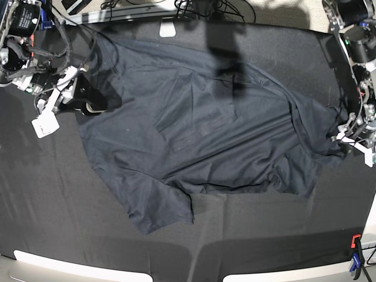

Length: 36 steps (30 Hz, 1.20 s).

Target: Layout the t-shirt on the table in an organized manner, then fold the t-shirt properly

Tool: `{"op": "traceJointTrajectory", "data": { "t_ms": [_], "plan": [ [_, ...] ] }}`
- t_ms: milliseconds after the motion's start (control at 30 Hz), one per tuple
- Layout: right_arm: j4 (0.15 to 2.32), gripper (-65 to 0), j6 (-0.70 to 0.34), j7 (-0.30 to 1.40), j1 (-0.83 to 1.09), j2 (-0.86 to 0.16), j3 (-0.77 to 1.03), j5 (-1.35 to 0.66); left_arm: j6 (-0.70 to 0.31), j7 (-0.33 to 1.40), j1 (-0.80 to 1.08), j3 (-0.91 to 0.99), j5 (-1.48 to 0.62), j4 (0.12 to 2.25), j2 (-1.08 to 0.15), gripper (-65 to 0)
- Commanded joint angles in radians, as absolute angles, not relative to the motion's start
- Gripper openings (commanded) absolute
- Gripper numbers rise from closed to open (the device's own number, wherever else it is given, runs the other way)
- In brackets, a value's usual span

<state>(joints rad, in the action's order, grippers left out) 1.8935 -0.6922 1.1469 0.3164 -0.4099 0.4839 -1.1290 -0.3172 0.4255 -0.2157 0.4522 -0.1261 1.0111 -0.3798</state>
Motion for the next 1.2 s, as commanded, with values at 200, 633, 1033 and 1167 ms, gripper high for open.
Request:
{"op": "traceJointTrajectory", "data": {
  "t_ms": [200, 633, 1033, 1167],
  "plan": [
    [1.909, -52.4, -0.698, 1.129, 0.311, -0.424, 0.490, -1.155, -0.315, 0.534, -0.233, 0.456, -0.175, 1.030, -0.450, -65.0],
    [1.909, -52.4, -0.698, 1.131, 0.326, -0.424, 0.681, -1.163, -0.692, 0.778, 0.014, 0.459, -0.794, 1.158, -0.716, -65.0],
    [1.909, -52.4, -0.698, 1.137, 0.344, -0.424, 0.855, -1.151, -0.698, 1.187, 0.067, 0.665, -1.401, 1.158, -0.750, -65.0],
    [1.909, -52.4, -0.698, 1.138, 0.392, -0.424, 0.851, -1.148, -0.698, 1.171, 0.066, 0.669, -1.404, 1.159, -0.717, -65.0]
  ]
}}
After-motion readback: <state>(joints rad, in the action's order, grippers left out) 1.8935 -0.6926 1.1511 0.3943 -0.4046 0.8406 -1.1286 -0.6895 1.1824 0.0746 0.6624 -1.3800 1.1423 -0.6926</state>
